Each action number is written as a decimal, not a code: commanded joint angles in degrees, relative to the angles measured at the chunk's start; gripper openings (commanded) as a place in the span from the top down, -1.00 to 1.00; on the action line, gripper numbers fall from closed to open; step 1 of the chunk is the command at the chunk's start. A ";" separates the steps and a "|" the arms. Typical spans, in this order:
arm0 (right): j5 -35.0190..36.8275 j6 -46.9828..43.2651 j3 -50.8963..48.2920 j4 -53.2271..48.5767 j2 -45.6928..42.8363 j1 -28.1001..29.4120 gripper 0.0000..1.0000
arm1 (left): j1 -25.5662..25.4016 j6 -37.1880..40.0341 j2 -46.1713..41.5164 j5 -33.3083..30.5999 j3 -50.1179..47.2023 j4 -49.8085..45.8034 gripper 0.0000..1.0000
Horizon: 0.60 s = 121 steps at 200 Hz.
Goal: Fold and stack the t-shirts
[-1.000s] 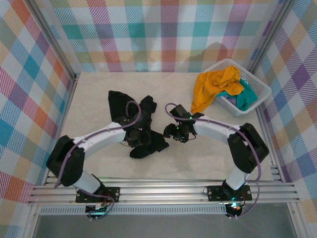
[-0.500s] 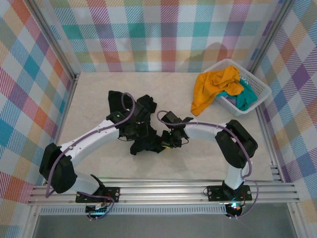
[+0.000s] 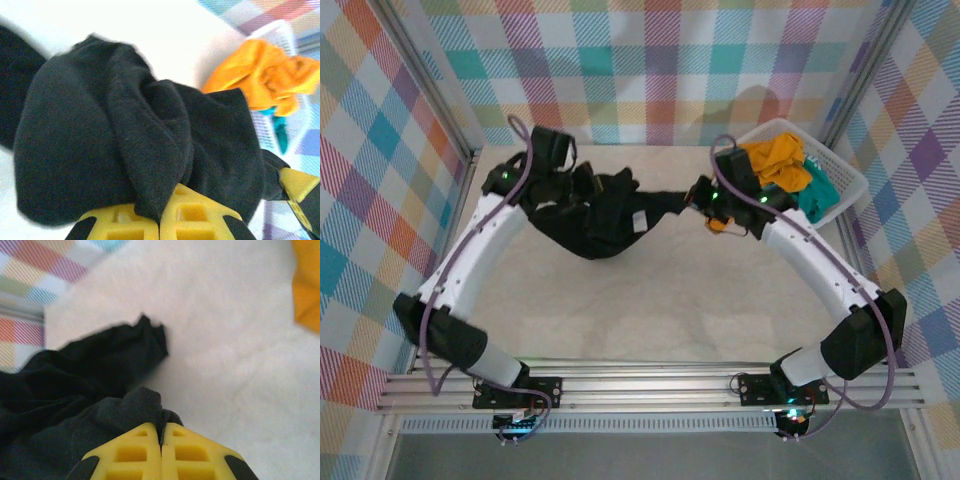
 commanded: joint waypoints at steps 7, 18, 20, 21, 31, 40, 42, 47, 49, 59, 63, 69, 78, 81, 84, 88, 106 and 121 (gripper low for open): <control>1.12 -4.22 10.46 -6.79 1.45 -5.27 1.00 | 0.91 5.76 11.40 8.10 20.92 -0.83 1.00; 0.91 -4.18 14.58 -6.98 1.90 -7.30 1.00 | 1.09 5.74 15.67 8.14 30.05 -3.12 1.00; 0.76 -4.15 15.26 -7.02 1.98 -7.72 1.00 | 1.21 5.62 16.52 8.05 31.57 -3.59 1.00; 0.68 -4.14 15.58 -7.02 2.04 -7.88 1.00 | 1.28 5.63 16.85 7.96 32.30 -3.71 1.00; 0.39 -3.87 19.24 -7.41 2.51 -9.10 1.00 | 1.49 5.01 19.46 6.89 38.44 -6.06 1.00; 0.35 -3.94 22.07 -7.80 2.94 -9.68 1.00 | 1.71 4.37 20.29 6.27 40.61 -6.73 0.90; 0.32 -3.91 22.67 -7.93 3.01 -9.72 1.00 | 1.75 4.27 20.22 6.17 40.61 -6.71 0.87; 0.08 -3.95 23.99 -8.07 3.34 -9.83 1.00 | 1.84 4.02 19.91 5.98 40.13 -6.57 0.81; -0.06 -3.96 24.42 -8.21 3.46 -9.94 1.00 | 1.88 3.90 19.73 5.95 39.70 -6.45 0.79; -1.11 -3.96 27.03 -9.21 4.43 -10.11 1.00 | 1.89 3.40 18.21 5.46 36.25 -6.22 0.74; -1.56 -3.96 27.93 -9.77 4.91 -10.11 1.00 | 1.89 3.11 17.13 5.11 34.05 -6.08 0.73; -2.32 -3.81 28.85 -10.57 5.45 -10.10 1.00 | 1.89 2.43 15.44 3.90 30.01 -5.95 0.73; -3.67 -3.25 28.66 -10.90 5.70 -10.12 1.00 | 1.89 0.87 11.74 0.99 22.16 -5.58 0.73; -4.18 -3.13 28.33 -10.90 5.63 -10.13 1.00 | 1.89 0.31 10.33 0.00 19.04 -5.02 0.73; -4.46 -3.03 27.97 -10.76 5.55 -10.03 1.00 | 1.89 -0.24 8.95 -0.99 15.81 -4.34 0.73; -5.18 -2.85 27.18 -10.49 5.27 -9.96 1.00 | 1.89 -0.98 6.43 -2.63 11.38 -3.35 0.72; -6.76 -2.29 23.08 -9.80 3.77 -9.23 1.00 | 1.89 -6.00 -3.42 -11.66 -7.08 -0.49 0.45; -7.17 -2.79 19.70 -8.72 2.10 -8.32 1.00 | 1.89 -9.03 -9.15 -13.12 -18.43 3.19 0.23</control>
